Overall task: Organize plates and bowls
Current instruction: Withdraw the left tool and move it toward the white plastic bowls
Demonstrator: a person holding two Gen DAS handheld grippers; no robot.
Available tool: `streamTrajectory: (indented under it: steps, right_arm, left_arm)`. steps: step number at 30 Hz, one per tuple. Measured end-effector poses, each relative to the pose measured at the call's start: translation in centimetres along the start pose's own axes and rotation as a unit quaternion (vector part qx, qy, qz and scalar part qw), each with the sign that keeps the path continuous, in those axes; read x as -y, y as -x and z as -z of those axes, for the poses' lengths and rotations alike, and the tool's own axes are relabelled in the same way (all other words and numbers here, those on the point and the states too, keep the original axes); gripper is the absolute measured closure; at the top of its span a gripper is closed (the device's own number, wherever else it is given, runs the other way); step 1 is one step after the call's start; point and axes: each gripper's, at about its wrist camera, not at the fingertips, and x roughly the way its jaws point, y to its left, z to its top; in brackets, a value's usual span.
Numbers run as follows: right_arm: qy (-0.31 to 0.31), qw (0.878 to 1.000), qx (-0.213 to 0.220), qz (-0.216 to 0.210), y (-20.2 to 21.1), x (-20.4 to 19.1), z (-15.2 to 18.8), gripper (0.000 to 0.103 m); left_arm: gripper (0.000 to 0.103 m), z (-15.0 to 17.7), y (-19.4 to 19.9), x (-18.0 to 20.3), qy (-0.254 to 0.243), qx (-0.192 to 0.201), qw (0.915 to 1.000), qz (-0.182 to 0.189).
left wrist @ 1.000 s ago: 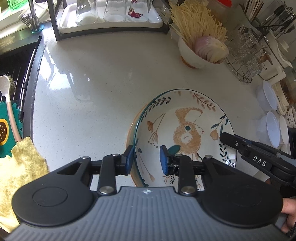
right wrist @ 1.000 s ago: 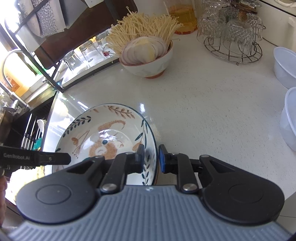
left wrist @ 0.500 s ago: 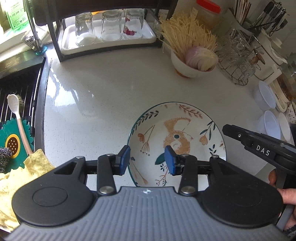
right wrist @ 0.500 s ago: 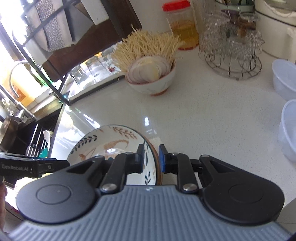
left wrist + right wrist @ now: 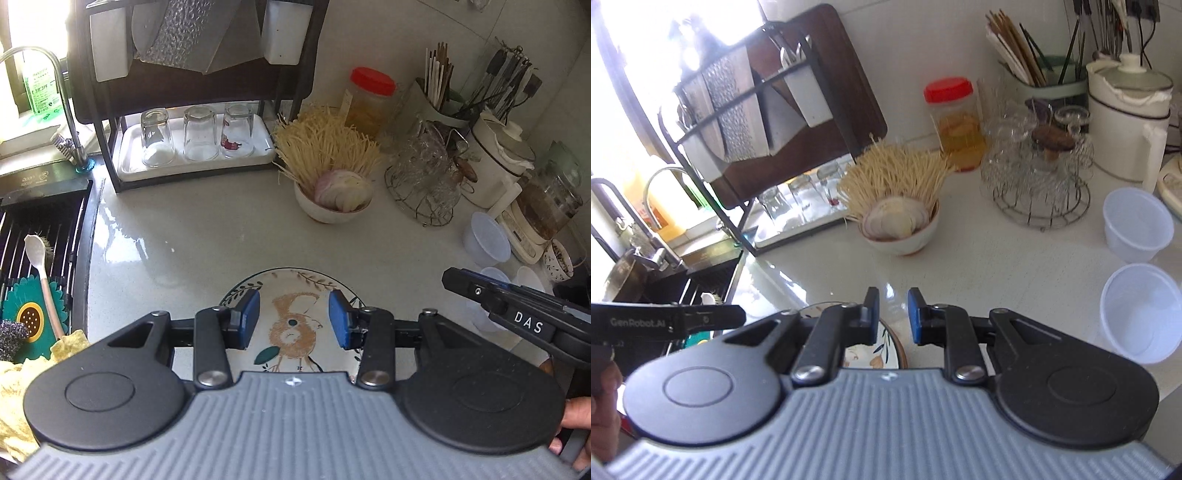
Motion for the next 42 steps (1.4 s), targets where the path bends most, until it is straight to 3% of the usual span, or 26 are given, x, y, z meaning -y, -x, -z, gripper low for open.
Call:
streamTrajectory:
  steps: [17,42]
  right_arm:
    - [0.013,0.999,0.033,0.019,6.4,-0.2,1.7,0.082]
    - [-0.045,0.993,0.052,0.095,13.4,-1.4,6.8,0.082]
  left_arm:
    - [0.056,4.4,4.4,3.2,-0.020,0.037,0.9988,0.028]
    - [0.056,7.9,7.0,4.4,-0.081,0.035,0.9926,0.083]
